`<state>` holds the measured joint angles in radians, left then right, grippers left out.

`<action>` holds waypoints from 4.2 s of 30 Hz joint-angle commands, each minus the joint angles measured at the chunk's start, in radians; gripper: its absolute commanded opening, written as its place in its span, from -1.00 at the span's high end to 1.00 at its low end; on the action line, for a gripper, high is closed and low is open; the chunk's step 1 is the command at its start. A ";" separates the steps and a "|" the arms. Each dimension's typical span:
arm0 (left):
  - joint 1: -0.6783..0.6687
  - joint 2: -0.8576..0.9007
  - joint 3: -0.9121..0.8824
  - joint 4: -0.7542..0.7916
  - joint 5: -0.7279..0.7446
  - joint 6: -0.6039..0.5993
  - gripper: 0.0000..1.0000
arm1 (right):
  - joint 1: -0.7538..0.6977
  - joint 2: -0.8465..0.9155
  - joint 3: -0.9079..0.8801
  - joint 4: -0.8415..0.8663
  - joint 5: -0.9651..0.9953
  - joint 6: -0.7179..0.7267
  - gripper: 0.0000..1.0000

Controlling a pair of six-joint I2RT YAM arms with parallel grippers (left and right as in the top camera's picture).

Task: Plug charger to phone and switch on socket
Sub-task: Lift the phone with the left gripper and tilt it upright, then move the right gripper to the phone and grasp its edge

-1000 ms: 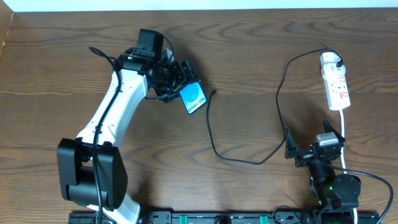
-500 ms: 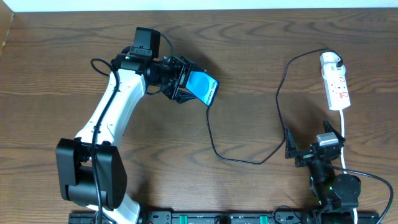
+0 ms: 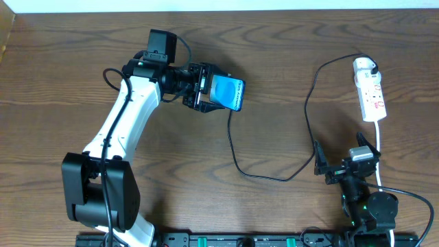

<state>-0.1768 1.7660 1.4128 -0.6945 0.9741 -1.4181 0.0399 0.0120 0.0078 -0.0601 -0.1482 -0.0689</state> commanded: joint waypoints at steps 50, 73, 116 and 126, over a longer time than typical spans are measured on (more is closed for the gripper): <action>-0.047 -0.028 0.008 -0.124 -0.837 0.326 -0.22 | 0.001 -0.003 -0.002 0.013 -0.044 0.020 -0.98; -0.048 -0.028 0.008 -0.123 -0.772 0.234 -0.21 | 0.000 0.979 0.694 -0.049 -0.711 0.300 -0.99; -0.049 -0.028 0.008 -0.108 -0.642 0.032 -0.21 | 0.579 1.836 1.011 0.398 -0.278 0.884 0.31; -0.049 -0.028 0.008 -0.109 -0.642 0.032 -0.21 | 0.595 1.836 1.011 0.431 -0.259 0.956 0.98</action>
<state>-0.2245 1.7607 1.4136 -0.8001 0.3305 -1.3876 0.6418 1.8507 1.0042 0.3447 -0.3992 0.8608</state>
